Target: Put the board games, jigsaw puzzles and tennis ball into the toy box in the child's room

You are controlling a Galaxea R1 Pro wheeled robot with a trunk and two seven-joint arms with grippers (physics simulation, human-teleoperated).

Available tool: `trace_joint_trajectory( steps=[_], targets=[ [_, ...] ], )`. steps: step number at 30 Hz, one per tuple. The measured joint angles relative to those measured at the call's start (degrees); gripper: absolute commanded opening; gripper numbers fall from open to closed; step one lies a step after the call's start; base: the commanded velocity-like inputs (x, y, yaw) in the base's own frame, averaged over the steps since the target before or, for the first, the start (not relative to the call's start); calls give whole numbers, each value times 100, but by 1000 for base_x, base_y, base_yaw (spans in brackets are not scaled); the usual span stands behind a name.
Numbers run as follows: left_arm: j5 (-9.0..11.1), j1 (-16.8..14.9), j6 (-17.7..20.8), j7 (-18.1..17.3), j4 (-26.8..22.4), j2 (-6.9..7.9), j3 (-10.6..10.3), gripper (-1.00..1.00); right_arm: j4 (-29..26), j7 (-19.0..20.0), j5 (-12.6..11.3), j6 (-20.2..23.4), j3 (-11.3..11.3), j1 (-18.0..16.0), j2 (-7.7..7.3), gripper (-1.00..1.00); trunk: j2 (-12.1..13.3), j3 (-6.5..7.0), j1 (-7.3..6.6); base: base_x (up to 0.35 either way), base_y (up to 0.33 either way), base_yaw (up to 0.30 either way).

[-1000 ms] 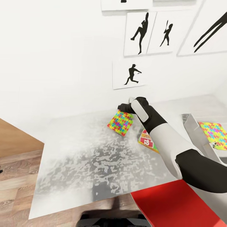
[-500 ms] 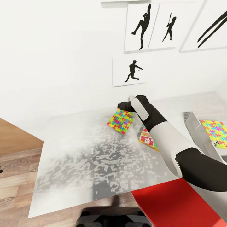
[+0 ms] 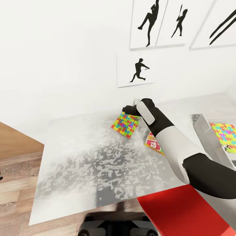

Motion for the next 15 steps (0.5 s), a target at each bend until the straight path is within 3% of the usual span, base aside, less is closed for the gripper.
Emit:
trace_joint_trajectory(
  steps=[15],
  targets=[
    [0, 0, -3, 0, 0, 0, 0, 100, 10, 0, 0, -1, 0, -1, -3, 100, 0, -141, 0, 0, 0, 0]
  ],
)
